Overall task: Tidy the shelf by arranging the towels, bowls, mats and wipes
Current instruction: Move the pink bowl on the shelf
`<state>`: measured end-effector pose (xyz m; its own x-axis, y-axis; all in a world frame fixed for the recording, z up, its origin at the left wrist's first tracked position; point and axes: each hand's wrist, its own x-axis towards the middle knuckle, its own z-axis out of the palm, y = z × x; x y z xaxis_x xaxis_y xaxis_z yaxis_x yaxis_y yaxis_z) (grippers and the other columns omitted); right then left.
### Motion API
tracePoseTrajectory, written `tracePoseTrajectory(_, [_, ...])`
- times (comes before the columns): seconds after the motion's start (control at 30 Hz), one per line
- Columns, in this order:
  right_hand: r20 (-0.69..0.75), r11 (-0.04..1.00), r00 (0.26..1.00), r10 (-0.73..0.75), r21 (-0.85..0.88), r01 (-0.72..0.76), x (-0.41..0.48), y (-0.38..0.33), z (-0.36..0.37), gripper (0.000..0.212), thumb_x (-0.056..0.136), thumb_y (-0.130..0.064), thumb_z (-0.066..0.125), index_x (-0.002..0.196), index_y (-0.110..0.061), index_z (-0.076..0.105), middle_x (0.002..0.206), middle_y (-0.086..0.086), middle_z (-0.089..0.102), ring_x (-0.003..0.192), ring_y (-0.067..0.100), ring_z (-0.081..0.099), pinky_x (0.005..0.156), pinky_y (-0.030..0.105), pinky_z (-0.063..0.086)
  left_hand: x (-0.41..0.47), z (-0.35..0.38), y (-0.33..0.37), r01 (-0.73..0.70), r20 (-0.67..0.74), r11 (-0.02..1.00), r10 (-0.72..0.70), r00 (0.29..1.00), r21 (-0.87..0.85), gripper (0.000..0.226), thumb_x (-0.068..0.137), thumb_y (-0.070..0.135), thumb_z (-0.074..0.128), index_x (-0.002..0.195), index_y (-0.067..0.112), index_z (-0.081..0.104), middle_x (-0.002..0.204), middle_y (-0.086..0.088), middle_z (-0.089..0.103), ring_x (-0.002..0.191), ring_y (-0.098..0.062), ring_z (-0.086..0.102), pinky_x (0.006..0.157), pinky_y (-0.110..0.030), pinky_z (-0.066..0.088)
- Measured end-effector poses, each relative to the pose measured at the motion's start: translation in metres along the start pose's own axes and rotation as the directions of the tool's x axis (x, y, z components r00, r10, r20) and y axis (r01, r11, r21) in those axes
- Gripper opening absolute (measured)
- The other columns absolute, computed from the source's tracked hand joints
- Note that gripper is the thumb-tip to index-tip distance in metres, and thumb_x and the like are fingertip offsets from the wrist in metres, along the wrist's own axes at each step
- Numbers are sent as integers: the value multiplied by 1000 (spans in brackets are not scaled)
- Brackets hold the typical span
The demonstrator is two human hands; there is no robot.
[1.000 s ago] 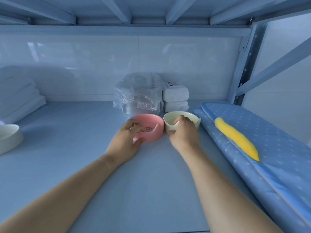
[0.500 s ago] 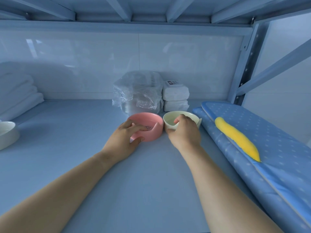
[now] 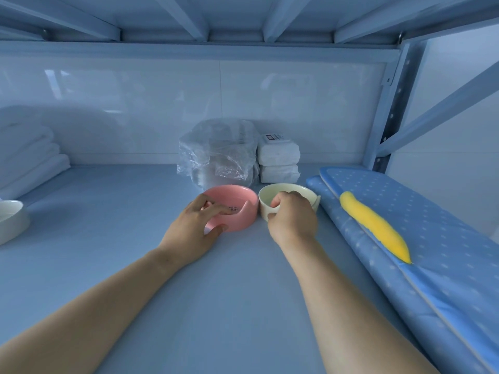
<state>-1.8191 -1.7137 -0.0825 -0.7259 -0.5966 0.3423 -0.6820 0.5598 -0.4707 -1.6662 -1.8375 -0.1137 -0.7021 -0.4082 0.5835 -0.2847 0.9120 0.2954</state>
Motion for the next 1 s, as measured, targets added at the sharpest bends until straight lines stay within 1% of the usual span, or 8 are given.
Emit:
tracePoseTrajectory(0.13, [-62,997,996,-59,-58,56,-4,-7,-1,20,85,-20,58,104,-25,61,110,-2,57,108,23,48,85,35,32,0,0,-1,-83,-7,994,84,996,64,40,81,18,68,117,34,59,113,3,48,99,-18,51,83,-29,46])
tracePoseTrajectory(0.23, [-70,992,990,-124,-11,123,-7,-14,2,16,88,-24,54,102,-22,60,106,0,58,103,25,51,80,35,38,0,0,1,-158,-32,975,165,986,155,41,80,16,69,117,31,59,117,-1,52,101,-23,54,81,-33,49])
tracePoseTrajectory(0.37, [-60,976,975,-215,4,216,-9,-17,7,19,89,-26,51,104,-20,61,103,1,61,96,27,51,77,34,44,3,3,-1,-286,-45,916,311,949,282,38,79,12,65,115,23,62,105,-2,61,98,-23,52,84,-35,50])
tracePoseTrajectory(0.43, [-53,975,974,-220,7,221,-9,-16,7,19,88,-22,51,105,-21,61,105,1,61,98,26,51,79,34,44,2,2,-1,-276,-63,923,303,951,270,37,78,12,68,113,22,65,101,-1,63,99,-17,46,80,-35,51])
tracePoseTrajectory(0.53, [-30,975,975,-222,-2,222,-7,-13,5,24,84,-13,54,104,-23,62,106,1,61,99,26,52,79,33,43,0,3,0,-214,-56,954,230,971,210,43,76,9,74,114,25,64,102,1,63,100,-13,41,63,-34,55])
tracePoseTrajectory(0.6, [-16,975,975,-222,-9,222,-5,-13,5,29,82,-6,54,103,-24,63,106,1,61,100,25,52,80,32,43,1,5,-1,-187,-40,964,198,979,191,42,78,9,72,116,26,63,102,1,63,101,-13,40,60,-36,57])
tracePoseTrajectory(0.8, [-14,976,977,-211,44,212,-4,-11,6,35,75,4,52,98,-18,67,102,4,61,95,27,54,80,34,44,3,7,-5,-170,-28,975,176,984,143,44,79,6,69,115,29,58,99,0,61,98,-17,40,67,-41,56])
tracePoseTrajectory(1.0, [-54,971,977,-204,117,209,-4,-11,8,32,72,7,48,89,-11,67,94,5,64,88,27,56,76,38,46,3,4,-6,-197,-4,970,199,980,139,46,77,0,68,115,25,60,97,-3,61,92,-29,52,77,-34,51])
